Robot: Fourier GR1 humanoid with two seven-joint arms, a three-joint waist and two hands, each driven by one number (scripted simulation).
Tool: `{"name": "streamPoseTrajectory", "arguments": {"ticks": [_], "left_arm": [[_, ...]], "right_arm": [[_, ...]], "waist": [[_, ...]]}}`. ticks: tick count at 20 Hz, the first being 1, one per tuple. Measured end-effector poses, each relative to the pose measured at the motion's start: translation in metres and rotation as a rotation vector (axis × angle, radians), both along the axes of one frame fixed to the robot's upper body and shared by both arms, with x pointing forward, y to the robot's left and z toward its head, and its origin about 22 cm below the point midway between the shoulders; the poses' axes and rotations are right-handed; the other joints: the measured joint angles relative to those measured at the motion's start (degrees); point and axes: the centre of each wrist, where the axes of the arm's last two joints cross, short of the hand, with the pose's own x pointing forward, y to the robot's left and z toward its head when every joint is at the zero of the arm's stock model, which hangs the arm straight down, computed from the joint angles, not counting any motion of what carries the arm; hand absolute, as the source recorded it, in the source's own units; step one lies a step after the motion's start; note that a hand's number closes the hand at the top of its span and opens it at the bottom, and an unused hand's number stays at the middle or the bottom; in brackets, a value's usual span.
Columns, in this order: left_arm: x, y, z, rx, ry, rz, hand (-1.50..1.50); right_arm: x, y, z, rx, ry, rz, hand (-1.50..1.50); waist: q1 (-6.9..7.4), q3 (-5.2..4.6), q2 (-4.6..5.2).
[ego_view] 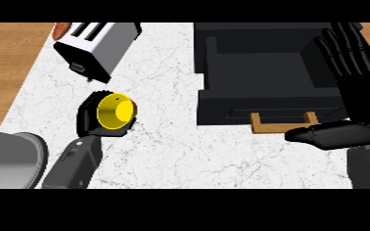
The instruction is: Pick up the cup, place it into the drawer and close the drawer
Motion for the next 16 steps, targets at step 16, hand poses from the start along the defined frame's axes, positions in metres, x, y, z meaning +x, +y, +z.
{"name": "streamPoseTrajectory", "arguments": {"ticks": [16], "left_arm": [[0.104,-0.114,0.169,0.051,-0.199,-0.301,1.5]], "right_arm": [[-0.003,-0.01,-0.006,-0.011,0.004,-0.044,-1.5]], "waist": [[1.07,0.17,-0.6]]}}
